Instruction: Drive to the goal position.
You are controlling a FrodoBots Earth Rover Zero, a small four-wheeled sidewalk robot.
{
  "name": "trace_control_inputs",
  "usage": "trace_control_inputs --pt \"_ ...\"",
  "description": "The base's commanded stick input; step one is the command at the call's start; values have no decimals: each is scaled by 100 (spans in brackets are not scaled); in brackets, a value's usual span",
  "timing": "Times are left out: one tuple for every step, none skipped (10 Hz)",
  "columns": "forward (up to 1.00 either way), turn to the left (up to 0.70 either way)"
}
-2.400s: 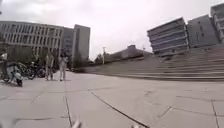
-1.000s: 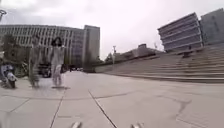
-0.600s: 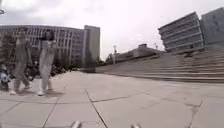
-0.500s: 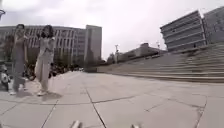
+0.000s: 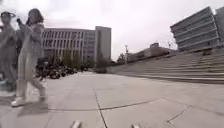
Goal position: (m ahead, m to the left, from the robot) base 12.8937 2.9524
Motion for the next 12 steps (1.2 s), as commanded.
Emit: trace_control_inputs --pt "70 3" --pt "70 3" --pt "70 3" --pt "70 3" --pt "70 3" --pt "70 3" --pt "70 3" --pt "70 3" --pt "70 3" --pt "70 3" --pt "70 3" --pt "70 3"
